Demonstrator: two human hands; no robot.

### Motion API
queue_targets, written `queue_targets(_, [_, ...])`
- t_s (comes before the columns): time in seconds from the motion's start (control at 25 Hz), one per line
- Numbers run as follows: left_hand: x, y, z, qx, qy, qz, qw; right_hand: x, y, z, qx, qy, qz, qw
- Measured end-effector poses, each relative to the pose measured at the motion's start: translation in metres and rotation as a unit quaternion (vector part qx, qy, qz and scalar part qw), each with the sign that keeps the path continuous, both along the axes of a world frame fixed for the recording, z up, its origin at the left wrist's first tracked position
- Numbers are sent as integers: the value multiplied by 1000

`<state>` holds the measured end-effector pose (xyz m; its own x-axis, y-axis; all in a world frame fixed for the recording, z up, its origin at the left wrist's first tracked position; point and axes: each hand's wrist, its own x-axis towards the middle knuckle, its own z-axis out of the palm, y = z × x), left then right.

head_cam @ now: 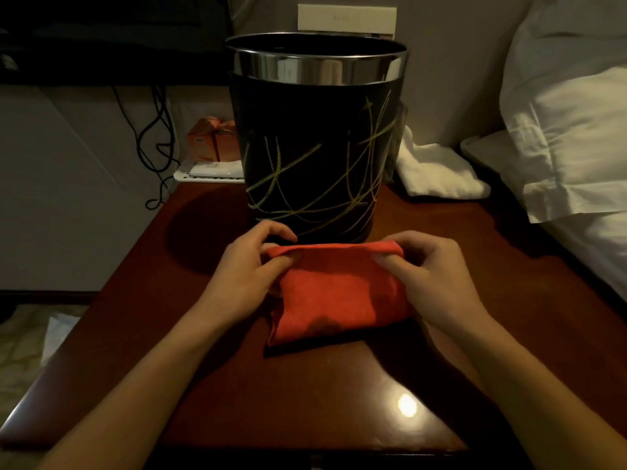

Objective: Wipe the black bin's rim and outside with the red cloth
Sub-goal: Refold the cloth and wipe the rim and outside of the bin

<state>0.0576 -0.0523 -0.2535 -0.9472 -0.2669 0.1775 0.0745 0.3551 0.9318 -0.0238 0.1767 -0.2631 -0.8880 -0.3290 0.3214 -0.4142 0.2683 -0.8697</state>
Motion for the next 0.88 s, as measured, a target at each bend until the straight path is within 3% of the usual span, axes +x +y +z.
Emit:
queue_targets(0.12, [-2, -6, -13, -94, -69, 32, 993, -12, -1, -14, 111, -74, -34, 991])
queue_targets(0.2, [6, -8, -24, -248, -76, 62, 964, -11, 2, -22, 198, -39, -76, 976])
queue_targets(0.24, [12, -6, -25, -300, -40, 77, 950, -9, 3, -22, 190, -5, -96, 977])
queue_targets(0.32, [19, 1, -18, -303, 59, 55, 950, -5, 6, -19, 139, 73, -81, 984])
queue_targets(0.4, [20, 11, -12, -294, 79, -13, 953, -4, 6, -15, 151, 115, 11, 982])
queue_targets(0.52, [14, 20, -17, -394, -41, -67, 916, -3, -1, -14, 310, 105, 132, 935])
queue_targets(0.6, [14, 20, -21, -447, -120, -67, 884, -3, -3, -14, 380, 86, 149, 909])
queue_targets(0.76, [14, 17, -20, -435, -138, -65, 887, -2, -3, -8, 452, 73, 162, 874])
queue_targets(0.88, [16, 14, -13, -347, -100, -89, 928, 4, 2, -8, 336, 40, 163, 927])
